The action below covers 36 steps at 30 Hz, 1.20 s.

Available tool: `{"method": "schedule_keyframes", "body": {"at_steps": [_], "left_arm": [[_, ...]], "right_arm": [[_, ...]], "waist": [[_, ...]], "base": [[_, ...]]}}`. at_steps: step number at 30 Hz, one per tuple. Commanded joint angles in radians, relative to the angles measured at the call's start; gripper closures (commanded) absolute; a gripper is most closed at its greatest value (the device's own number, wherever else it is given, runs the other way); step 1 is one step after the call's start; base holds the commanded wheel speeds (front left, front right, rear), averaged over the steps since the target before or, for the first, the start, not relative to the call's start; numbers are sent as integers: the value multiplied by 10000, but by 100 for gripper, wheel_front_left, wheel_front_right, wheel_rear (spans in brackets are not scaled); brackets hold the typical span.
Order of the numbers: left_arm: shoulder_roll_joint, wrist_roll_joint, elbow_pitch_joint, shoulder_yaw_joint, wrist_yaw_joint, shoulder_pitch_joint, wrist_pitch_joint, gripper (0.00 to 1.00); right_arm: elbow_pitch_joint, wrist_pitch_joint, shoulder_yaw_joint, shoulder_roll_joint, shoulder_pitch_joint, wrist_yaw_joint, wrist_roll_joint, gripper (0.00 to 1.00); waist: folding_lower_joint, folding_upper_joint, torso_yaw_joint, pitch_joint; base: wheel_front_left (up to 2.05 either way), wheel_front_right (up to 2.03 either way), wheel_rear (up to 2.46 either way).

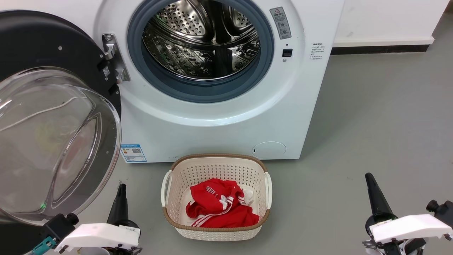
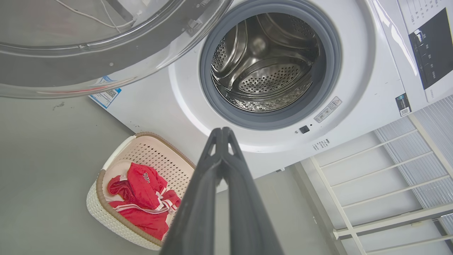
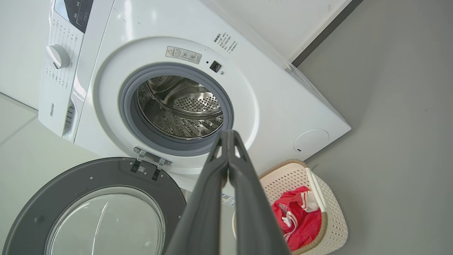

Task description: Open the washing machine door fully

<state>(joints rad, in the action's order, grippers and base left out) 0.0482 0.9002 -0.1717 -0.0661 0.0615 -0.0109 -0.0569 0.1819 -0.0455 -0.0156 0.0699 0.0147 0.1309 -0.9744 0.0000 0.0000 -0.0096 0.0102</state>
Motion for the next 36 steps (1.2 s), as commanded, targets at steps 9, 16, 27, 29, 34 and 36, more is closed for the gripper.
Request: {"method": "schedule_keyframes", "body": {"at_steps": [9,16,27,29,34,36], "left_arm": [[22,1379,-77,-109,167,-410,325,100],[23,2162,-165,-165,241,-500,519,100],[24,3208,-290,-234,348,-623,778,100],[25,3406,-312,-249,370,-648,819,100],[26,3886,-367,-278,405,-695,943,100],[26,4076,-391,-288,431,-712,988,100]], "right_arm": [[51,244,-130,76,360,-1,-1321,100],[129,391,-201,74,447,-1,-2059,100],[228,599,-304,68,562,-1,-3017,100],[251,645,-320,67,582,-1,-3206,100],[299,736,-369,61,630,-1,-3646,100],[318,769,-388,58,654,-1,-3824,100]], "waist": [[0,0,13,-18],[0,0,22,-30],[0,0,35,-48],[0,0,37,-52],[0,0,44,-61],[0,0,46,-64]], "base": [[0,0,0],[0,0,0],[0,0,0],[0,0,0],[0,0,0],[0,0,0]]}}
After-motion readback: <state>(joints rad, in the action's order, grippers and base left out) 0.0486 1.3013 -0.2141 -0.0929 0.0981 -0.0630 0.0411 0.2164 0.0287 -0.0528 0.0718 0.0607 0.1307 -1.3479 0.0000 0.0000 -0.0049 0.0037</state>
